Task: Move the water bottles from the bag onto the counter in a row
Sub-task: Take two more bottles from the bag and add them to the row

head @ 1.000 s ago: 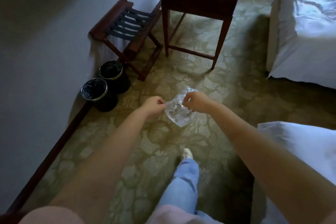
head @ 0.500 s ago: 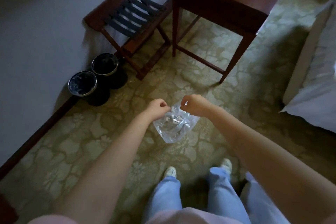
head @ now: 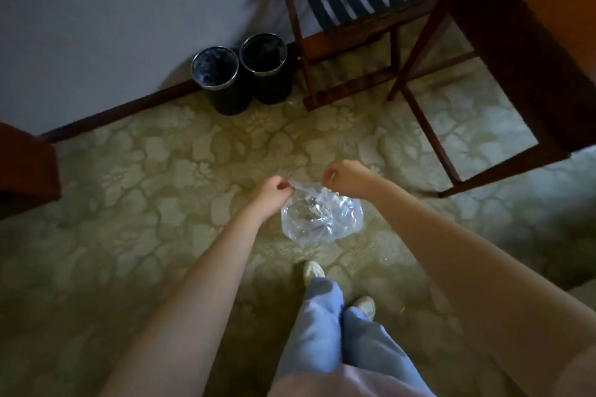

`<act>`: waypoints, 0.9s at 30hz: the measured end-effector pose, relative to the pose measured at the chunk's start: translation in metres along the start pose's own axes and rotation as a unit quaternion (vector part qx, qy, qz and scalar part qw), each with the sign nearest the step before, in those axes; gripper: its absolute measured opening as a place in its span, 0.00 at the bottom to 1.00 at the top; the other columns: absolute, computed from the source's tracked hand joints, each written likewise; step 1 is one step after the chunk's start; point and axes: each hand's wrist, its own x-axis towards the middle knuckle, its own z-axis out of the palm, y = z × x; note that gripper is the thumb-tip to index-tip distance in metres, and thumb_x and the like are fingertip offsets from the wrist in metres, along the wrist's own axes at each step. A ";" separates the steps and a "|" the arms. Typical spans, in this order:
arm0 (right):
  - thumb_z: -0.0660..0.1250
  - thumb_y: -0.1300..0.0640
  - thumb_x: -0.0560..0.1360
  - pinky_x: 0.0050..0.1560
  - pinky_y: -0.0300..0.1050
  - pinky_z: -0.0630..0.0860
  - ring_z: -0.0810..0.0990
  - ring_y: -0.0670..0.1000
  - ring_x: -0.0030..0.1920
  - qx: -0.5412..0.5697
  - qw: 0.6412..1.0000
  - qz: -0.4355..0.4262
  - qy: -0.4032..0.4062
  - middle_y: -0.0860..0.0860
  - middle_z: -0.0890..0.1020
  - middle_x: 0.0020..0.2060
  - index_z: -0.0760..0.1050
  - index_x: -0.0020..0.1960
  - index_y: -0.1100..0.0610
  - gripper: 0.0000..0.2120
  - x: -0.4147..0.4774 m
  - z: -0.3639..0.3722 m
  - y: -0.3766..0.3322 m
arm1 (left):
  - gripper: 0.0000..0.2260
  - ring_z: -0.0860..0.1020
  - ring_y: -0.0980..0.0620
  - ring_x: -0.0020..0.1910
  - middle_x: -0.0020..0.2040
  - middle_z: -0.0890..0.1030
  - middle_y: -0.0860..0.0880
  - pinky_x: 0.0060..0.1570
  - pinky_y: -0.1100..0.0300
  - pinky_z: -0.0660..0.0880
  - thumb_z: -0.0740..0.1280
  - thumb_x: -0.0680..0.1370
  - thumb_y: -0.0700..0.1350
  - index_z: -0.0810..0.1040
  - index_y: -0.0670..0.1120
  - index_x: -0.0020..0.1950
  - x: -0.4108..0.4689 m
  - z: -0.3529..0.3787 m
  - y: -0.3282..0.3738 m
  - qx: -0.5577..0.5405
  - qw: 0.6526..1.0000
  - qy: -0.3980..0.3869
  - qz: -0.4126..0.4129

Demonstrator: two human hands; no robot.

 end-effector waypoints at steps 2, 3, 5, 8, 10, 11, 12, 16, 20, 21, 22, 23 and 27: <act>0.61 0.55 0.77 0.48 0.46 0.77 0.78 0.51 0.43 -0.015 1.000 -0.005 -0.015 0.53 0.82 0.50 0.79 0.55 0.57 0.12 0.024 0.002 0.005 | 0.07 0.76 0.48 0.41 0.42 0.80 0.48 0.38 0.59 0.69 0.65 0.77 0.46 0.77 0.46 0.51 0.018 0.005 -0.008 -0.005 1.000 0.003 -0.020; 0.61 0.54 0.77 0.48 0.45 0.77 0.77 0.50 0.43 -0.019 1.000 -0.005 -0.021 0.53 0.82 0.51 0.78 0.55 0.57 0.12 0.038 0.005 0.009 | 0.09 0.76 0.49 0.43 0.45 0.80 0.47 0.38 0.60 0.69 0.65 0.77 0.47 0.77 0.45 0.54 0.029 0.007 -0.014 0.003 0.999 0.014 -0.032; 0.62 0.52 0.77 0.46 0.43 0.75 0.77 0.50 0.44 -0.032 0.999 -0.010 -0.039 0.52 0.81 0.50 0.78 0.55 0.55 0.12 0.066 0.013 0.019 | 0.12 0.78 0.47 0.49 0.51 0.81 0.45 0.43 0.57 0.73 0.65 0.77 0.47 0.77 0.43 0.57 0.053 0.017 -0.032 -0.019 0.997 0.042 -0.066; 0.62 0.53 0.78 0.49 0.46 0.76 0.76 0.51 0.44 -0.043 0.995 -0.005 -0.092 0.55 0.80 0.48 0.77 0.57 0.58 0.12 0.105 0.036 0.038 | 0.10 0.78 0.40 0.54 0.55 0.80 0.40 0.52 0.50 0.75 0.66 0.77 0.45 0.77 0.41 0.55 0.071 0.042 -0.061 -0.117 0.984 0.070 -0.114; 0.61 0.54 0.78 0.51 0.46 0.75 0.74 0.51 0.46 -0.079 0.986 -0.017 -0.147 0.54 0.77 0.48 0.76 0.59 0.60 0.14 0.124 0.049 0.052 | 0.06 0.79 0.42 0.51 0.52 0.80 0.40 0.46 0.53 0.73 0.65 0.77 0.44 0.76 0.43 0.50 0.077 0.061 -0.076 -0.146 0.977 0.089 -0.131; 0.60 0.54 0.79 0.52 0.46 0.75 0.74 0.51 0.46 -0.090 0.982 -0.025 -0.163 0.53 0.77 0.48 0.76 0.60 0.60 0.14 0.134 0.055 0.058 | 0.04 0.79 0.44 0.49 0.50 0.80 0.42 0.44 0.54 0.73 0.65 0.77 0.45 0.76 0.45 0.48 0.082 0.068 -0.081 -0.150 0.974 0.099 -0.135; 0.60 0.54 0.79 0.54 0.47 0.76 0.75 0.52 0.47 -0.087 0.980 -0.032 -0.175 0.53 0.77 0.49 0.76 0.60 0.59 0.15 0.144 0.061 0.064 | 0.03 0.79 0.47 0.47 0.48 0.80 0.44 0.41 0.57 0.72 0.65 0.77 0.46 0.76 0.47 0.46 0.086 0.076 -0.084 -0.153 0.972 0.104 -0.142; 0.62 0.54 0.78 0.57 0.50 0.75 0.77 0.54 0.48 -0.109 0.971 -0.065 -0.204 0.58 0.80 0.54 0.78 0.56 0.63 0.14 0.181 0.086 0.093 | 0.07 0.77 0.50 0.41 0.39 0.78 0.48 0.39 0.58 0.71 0.62 0.77 0.46 0.78 0.45 0.49 0.116 0.113 -0.100 -0.193 0.959 0.121 -0.167; 0.63 0.55 0.78 0.60 0.50 0.72 0.78 0.59 0.57 -0.103 0.965 -0.075 -0.230 0.57 0.79 0.51 0.78 0.55 0.65 0.14 0.220 0.118 0.131 | 0.11 0.76 0.52 0.37 0.46 0.80 0.47 0.32 0.61 0.68 0.63 0.77 0.45 0.77 0.44 0.57 0.157 0.159 -0.126 -0.216 0.943 0.144 -0.206; 0.63 0.56 0.78 0.59 0.50 0.73 0.78 0.59 0.57 -0.115 0.962 -0.086 -0.233 0.57 0.80 0.51 0.78 0.55 0.65 0.14 0.232 0.129 0.140 | 0.11 0.77 0.51 0.40 0.49 0.80 0.46 0.33 0.61 0.68 0.63 0.77 0.45 0.77 0.44 0.57 0.170 0.169 -0.134 -0.214 0.942 0.148 -0.210; 0.63 0.56 0.78 0.59 0.50 0.73 0.78 0.59 0.57 -0.138 0.956 -0.100 -0.240 0.58 0.80 0.53 0.77 0.56 0.65 0.14 0.246 0.143 0.148 | 0.11 0.78 0.49 0.44 0.52 0.80 0.45 0.36 0.60 0.70 0.62 0.78 0.45 0.77 0.44 0.57 0.185 0.180 -0.144 -0.206 0.944 0.149 -0.208; 0.62 0.58 0.78 0.60 0.51 0.73 0.77 0.58 0.58 -0.175 0.944 -0.117 -0.253 0.58 0.80 0.55 0.77 0.57 0.64 0.13 0.260 0.160 0.156 | 0.10 0.78 0.48 0.49 0.54 0.80 0.45 0.41 0.59 0.72 0.61 0.78 0.44 0.78 0.44 0.56 0.201 0.191 -0.155 -0.194 0.949 0.148 -0.202; 0.60 0.60 0.78 0.56 0.43 0.70 0.76 0.56 0.60 -0.319 0.881 -0.193 -0.292 0.57 0.77 0.61 0.73 0.63 0.61 0.15 0.318 0.242 0.191 | 0.10 0.76 0.46 0.57 0.58 0.79 0.46 0.58 0.53 0.72 0.58 0.80 0.42 0.79 0.45 0.54 0.269 0.232 -0.205 -0.129 0.962 0.173 -0.170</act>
